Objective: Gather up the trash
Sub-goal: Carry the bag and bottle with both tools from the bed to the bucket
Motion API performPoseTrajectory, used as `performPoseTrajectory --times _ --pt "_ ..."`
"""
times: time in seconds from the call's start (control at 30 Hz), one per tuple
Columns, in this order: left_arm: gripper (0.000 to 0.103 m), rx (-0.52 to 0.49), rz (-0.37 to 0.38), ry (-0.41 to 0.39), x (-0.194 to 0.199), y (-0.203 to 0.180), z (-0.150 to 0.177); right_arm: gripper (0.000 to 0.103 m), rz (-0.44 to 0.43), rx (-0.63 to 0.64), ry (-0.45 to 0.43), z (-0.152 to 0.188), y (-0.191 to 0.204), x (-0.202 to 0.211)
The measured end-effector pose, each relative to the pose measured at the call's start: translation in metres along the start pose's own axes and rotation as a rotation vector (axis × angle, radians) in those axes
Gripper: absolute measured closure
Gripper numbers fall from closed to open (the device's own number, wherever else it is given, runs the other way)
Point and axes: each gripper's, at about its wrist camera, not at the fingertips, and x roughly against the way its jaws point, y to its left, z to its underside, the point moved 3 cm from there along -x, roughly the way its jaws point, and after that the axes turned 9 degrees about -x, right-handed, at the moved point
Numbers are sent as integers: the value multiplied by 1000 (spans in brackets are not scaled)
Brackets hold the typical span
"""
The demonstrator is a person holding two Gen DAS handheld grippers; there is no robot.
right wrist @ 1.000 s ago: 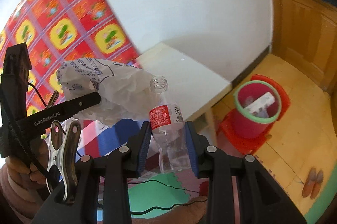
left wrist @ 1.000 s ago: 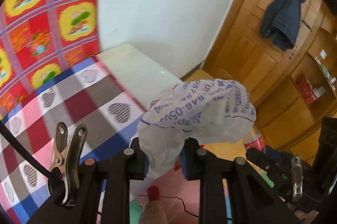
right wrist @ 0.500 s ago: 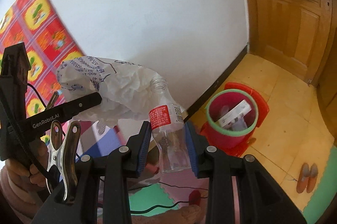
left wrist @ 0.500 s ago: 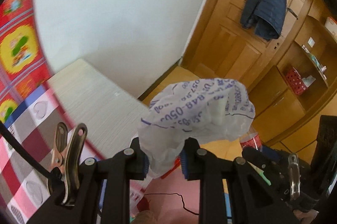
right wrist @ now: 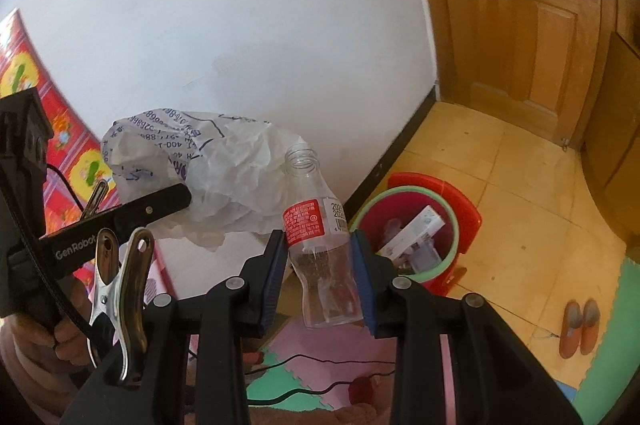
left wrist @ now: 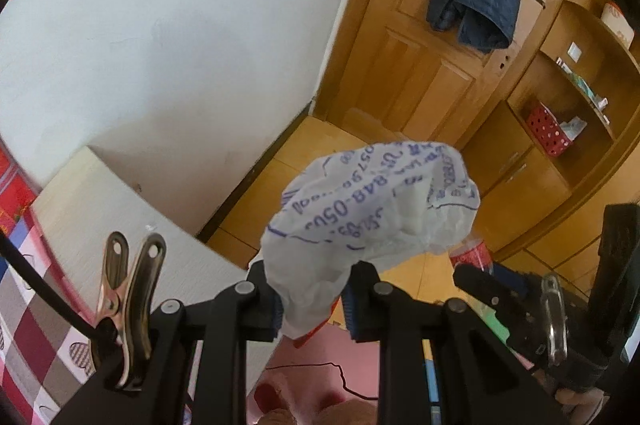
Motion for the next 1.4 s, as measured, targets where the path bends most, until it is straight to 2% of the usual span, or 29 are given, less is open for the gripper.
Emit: performPoseTrajectory --times 0.17,0.3,0.57,0.83,1.03,1.4 --pt "79 4 -7 33 -26 -15 -8 69 12 -1 15 -14 -19 -10" --pt "79 47 -35 52 -47 -24 -14 69 10 22 48 -27 -39 -24" --pt "79 152 -99 86 -90 -41 -11 69 -37 96 149 -58 -86 -58" --pt "79 238 -168 119 -155 -60 -12 69 -53 182 252 -82 -137 -107" --pt "79 279 -162 153 -210 -55 3 69 -52 170 305 -80 -168 -151" --pt "80 347 -166 186 -304 -18 38 69 -16 66 372 -58 -201 -233"
